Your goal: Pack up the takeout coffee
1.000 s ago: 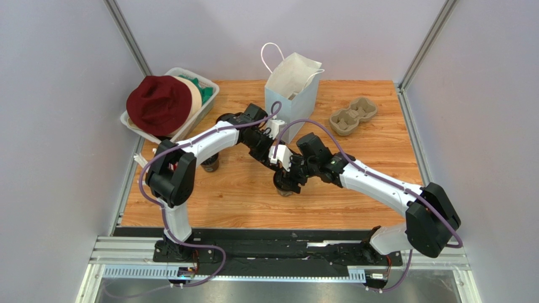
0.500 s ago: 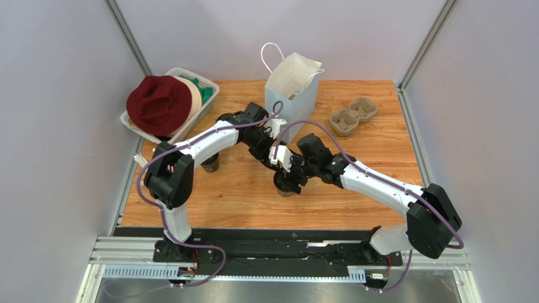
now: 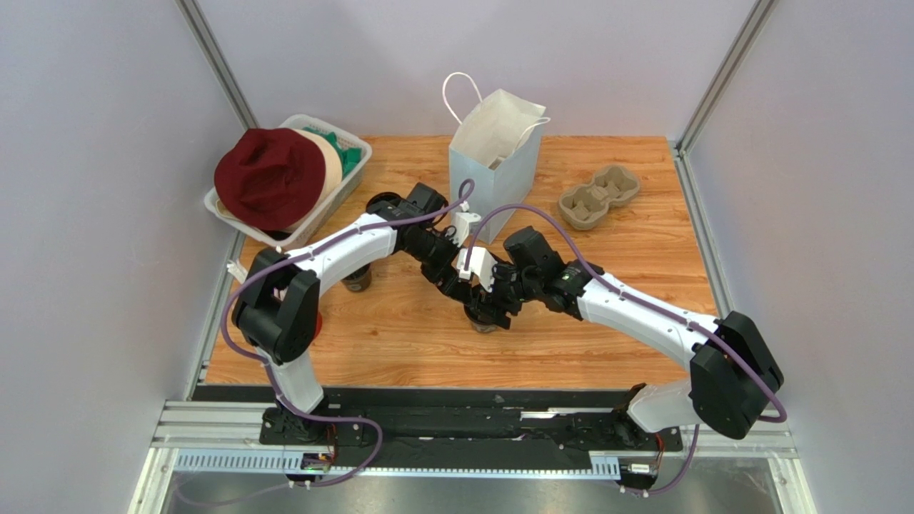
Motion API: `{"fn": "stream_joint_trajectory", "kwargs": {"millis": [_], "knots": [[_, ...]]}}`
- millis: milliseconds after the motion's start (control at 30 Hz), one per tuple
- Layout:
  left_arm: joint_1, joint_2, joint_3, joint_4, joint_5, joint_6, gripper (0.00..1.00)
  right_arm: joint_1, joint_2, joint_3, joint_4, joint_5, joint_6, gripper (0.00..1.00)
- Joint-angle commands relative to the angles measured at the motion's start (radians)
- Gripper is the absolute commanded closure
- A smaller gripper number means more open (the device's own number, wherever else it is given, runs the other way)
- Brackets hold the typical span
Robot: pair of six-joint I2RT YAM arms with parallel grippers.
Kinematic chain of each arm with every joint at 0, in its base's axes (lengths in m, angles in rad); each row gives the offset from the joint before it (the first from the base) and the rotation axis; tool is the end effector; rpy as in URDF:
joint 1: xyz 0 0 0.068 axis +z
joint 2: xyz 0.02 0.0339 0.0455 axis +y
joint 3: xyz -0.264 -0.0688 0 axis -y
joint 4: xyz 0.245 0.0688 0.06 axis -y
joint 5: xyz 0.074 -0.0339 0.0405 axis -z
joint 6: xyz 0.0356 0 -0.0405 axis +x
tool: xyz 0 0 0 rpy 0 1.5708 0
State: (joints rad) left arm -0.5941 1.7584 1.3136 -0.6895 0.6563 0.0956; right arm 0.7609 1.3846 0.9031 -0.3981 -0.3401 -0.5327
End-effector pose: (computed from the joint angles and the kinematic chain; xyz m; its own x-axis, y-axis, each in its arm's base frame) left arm 0.2857 -0.2192 0.2290 -0.6848 0.5538 -0.4736 0.7259 0.4613 -0.5101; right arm 0.1979 0.2049 0.2298 -0.0723 -0.7300 -0.6797 -0.9760 0.1920 -0.1023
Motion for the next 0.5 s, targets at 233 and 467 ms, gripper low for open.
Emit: {"fn": "stream_joint_trajectory", "kwargs": {"millis": [233,467], "knots": [[0.002,-0.001,-0.037,0.045,-0.006,0.042,0.12,0.005,0.067,-0.084,-0.177,0.087,-0.033,0.31],[0.036,-0.01,-0.057,0.062,0.006,0.046,0.18,0.003,0.065,-0.084,-0.176,0.089,-0.035,0.31]]}}
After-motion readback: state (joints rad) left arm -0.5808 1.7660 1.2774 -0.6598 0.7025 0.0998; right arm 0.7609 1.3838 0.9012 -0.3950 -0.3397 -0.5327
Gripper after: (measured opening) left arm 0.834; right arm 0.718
